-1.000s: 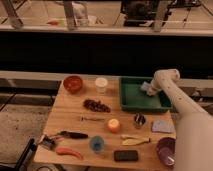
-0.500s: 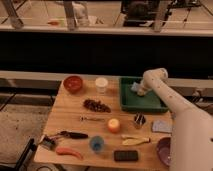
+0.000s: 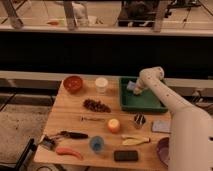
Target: Wipe tray with sponge
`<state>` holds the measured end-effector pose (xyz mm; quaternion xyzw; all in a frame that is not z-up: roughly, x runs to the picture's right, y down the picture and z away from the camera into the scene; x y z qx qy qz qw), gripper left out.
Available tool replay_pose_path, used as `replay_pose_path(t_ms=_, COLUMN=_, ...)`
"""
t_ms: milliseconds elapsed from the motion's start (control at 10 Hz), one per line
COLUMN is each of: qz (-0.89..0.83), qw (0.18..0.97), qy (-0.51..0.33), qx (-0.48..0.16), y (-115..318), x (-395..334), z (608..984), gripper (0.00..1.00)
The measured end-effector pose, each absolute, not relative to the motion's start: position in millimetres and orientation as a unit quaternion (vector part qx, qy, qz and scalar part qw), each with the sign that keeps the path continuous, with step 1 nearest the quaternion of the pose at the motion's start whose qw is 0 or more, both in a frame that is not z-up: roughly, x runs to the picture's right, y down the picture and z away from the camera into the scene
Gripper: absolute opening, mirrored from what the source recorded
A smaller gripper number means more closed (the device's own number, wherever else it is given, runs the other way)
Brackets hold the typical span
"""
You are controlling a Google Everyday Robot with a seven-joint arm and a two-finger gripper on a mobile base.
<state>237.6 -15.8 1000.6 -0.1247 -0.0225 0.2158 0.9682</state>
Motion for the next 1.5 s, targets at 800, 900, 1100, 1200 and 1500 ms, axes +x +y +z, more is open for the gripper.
replay_pose_path(t_ms=800, qz=0.210, qw=0.966, qy=-0.051, qx=-0.141, y=27, x=232, z=967, gripper=0.15)
replay_pose_path(t_ms=900, qz=0.209, qw=0.966, qy=-0.052, qx=-0.144, y=35, x=235, z=960, gripper=0.15)
replay_pose_path(t_ms=1100, qz=0.211, qw=0.965, qy=-0.052, qx=-0.148, y=49, x=243, z=948, gripper=0.15)
replay_pose_path(t_ms=1200, qz=0.211, qw=0.965, qy=-0.052, qx=-0.148, y=52, x=244, z=946, gripper=0.15)
replay_pose_path(t_ms=1500, qz=0.221, qw=0.964, qy=-0.047, qx=-0.142, y=47, x=258, z=946, gripper=0.15)
